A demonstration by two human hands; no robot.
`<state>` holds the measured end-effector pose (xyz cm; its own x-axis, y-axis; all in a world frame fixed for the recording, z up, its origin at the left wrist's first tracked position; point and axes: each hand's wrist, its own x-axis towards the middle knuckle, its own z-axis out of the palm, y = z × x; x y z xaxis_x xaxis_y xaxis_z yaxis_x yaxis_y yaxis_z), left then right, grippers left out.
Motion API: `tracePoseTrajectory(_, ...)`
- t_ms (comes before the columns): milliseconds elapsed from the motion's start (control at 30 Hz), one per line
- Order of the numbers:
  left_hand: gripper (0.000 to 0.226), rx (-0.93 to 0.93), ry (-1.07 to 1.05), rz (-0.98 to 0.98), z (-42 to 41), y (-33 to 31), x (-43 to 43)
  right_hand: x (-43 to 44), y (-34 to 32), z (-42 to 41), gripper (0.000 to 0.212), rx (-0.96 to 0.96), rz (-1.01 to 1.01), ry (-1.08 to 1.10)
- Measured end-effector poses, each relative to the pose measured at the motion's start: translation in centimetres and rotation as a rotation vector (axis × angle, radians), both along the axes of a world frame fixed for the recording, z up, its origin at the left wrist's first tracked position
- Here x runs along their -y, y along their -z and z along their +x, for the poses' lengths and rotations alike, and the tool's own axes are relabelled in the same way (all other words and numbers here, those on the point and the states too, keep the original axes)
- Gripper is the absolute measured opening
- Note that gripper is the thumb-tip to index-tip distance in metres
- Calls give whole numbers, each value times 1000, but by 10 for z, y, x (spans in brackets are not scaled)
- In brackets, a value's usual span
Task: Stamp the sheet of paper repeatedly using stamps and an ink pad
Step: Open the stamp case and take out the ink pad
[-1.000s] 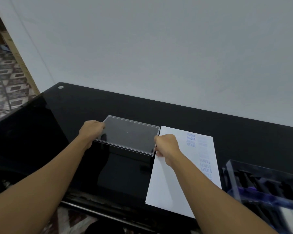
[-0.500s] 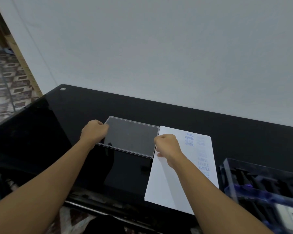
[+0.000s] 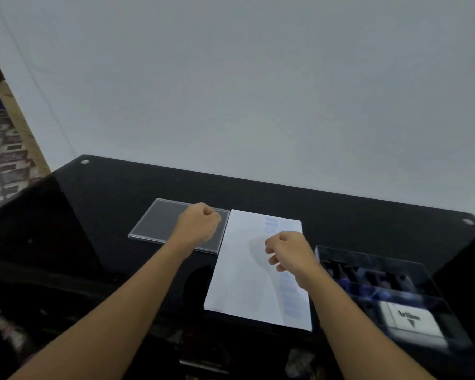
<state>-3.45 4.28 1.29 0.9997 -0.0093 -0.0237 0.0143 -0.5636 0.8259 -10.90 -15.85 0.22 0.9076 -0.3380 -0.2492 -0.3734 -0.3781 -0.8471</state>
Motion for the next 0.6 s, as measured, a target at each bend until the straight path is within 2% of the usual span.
tracePoseTrajectory(167, 13, 49, 233, 2, -36, -18, 62, 54, -19, -43, 22, 34, -117, 35)
tracePoseTrajectory(300, 14, 122, 404, 72, -64, -28, 113, 102, -31, -77, 26, 56, -231, 72)
tracePoseTrajectory(600, 14, 194, 679, 116, -121, -27, 205, 187, -32, -130, 26, -13, -235, 313)
